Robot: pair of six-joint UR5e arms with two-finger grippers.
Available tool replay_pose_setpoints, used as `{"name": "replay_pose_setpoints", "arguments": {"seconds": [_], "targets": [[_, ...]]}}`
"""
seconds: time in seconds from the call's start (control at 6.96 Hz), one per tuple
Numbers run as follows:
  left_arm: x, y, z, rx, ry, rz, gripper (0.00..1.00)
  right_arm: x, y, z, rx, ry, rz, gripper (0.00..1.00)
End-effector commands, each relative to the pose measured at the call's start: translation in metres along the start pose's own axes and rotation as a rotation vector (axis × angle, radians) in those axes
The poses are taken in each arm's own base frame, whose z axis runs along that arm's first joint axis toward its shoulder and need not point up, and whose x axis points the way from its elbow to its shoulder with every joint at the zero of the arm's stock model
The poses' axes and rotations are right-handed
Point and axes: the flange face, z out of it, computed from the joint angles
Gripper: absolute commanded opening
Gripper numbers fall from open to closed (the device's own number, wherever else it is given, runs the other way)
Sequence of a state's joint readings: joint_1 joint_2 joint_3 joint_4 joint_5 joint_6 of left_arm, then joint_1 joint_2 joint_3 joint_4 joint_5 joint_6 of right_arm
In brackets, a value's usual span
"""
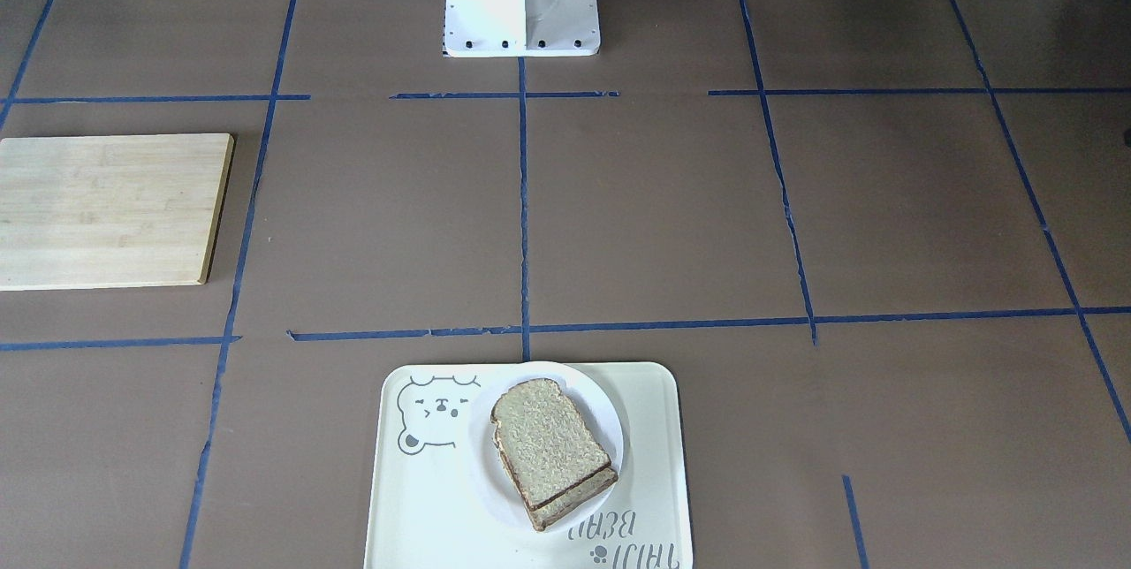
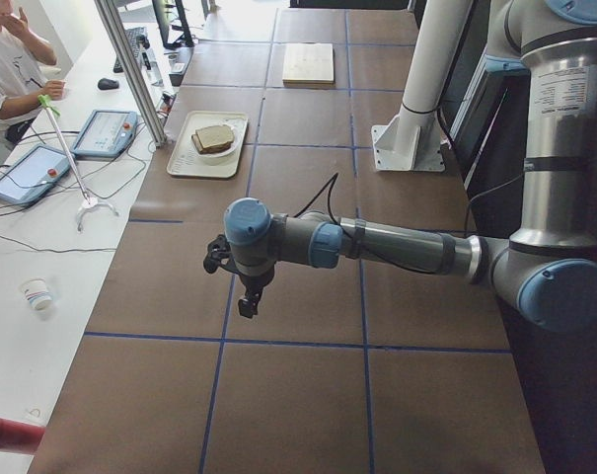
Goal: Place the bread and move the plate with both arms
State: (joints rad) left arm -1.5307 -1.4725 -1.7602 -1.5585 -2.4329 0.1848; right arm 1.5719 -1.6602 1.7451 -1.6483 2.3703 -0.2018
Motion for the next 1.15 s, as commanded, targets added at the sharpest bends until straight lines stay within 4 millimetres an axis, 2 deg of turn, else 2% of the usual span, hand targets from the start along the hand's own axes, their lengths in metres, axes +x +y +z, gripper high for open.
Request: {"name": "replay_pose_setpoints", "arguments": {"seconds": [0.0,0.29,0.43,0.58,1.01], "targets": [[-0.021,0.046,0.002,-0.004,0.016,-0.056,1.0,0.0,0.003,-0.002,-0.005,0.009,-0.008,1.0],[-0.026,0.044,-0.002,-0.012,-0.051,-0.051,1.0,-0.002,0.006,-0.006,0.0,0.016,-0.017,1.0],[-0.032,0.056,0.0,-0.015,-0.06,-0.058,1.0,0.002,0.013,-0.001,-0.009,0.016,-0.008,1.0],[-0.039,0.053,-0.003,-0.034,-0.154,-0.061,1.0,0.004,0.015,0.001,-0.016,0.022,-0.002,1.0],[-0.041,0.058,-0.001,-0.045,-0.16,-0.06,1.0,0.003,0.012,0.0,-0.014,0.022,0.001,1.0]]}}
